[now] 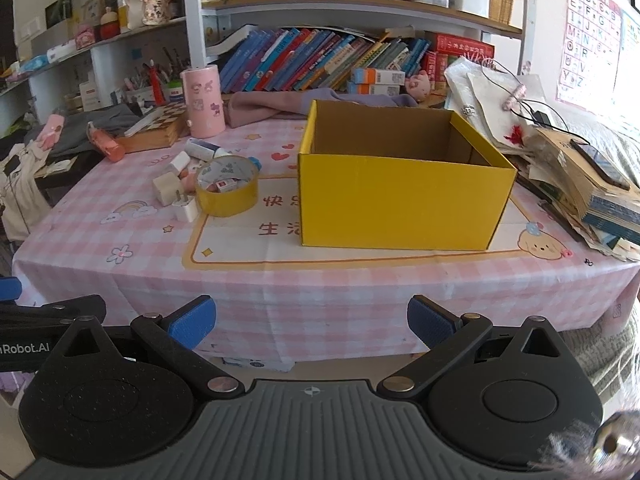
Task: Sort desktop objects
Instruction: 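Move both tools toward the small items beside the tape roll, then grasp the white charger plug with the left tool while the right tool grasps the tape roll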
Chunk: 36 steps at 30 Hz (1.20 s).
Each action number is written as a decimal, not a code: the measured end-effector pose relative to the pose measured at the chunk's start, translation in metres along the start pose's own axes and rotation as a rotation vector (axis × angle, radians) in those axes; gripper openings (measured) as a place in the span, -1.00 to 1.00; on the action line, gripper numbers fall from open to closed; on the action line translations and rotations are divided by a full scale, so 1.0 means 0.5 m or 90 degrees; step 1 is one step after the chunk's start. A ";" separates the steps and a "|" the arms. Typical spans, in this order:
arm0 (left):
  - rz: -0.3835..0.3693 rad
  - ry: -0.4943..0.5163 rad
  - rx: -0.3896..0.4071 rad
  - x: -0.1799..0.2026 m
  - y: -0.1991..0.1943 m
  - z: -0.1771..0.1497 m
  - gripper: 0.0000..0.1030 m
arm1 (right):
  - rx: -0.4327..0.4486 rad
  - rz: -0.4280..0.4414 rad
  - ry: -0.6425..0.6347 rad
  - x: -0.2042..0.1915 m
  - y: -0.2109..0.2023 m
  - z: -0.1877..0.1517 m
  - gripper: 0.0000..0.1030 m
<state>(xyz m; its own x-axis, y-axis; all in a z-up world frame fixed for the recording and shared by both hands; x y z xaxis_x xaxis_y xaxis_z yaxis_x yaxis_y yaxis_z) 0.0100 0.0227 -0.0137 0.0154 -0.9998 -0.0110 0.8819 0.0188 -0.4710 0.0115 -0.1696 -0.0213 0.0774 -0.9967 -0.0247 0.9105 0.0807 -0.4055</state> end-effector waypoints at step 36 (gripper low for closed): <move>0.064 0.013 0.025 -0.121 0.016 0.004 1.00 | 0.029 0.101 -0.017 -0.139 0.089 0.035 0.71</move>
<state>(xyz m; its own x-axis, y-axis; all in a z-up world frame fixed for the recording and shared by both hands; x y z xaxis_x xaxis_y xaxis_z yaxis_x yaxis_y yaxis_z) 0.0170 0.0834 -0.0152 0.0954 -0.9927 -0.0741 0.8942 0.1181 -0.4318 0.0537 -0.0964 -0.0217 0.2325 -0.9707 -0.0608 0.9030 0.2386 -0.3572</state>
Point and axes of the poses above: each gripper's, at about its wrist camera, not at the fingertips, and y roughly the way its jaws point, x to its right, z to its top, the point moved 1 cm from there along y, roughly the way its jaws point, and after that the axes turned 15 degrees about x, right-handed, at the moved point
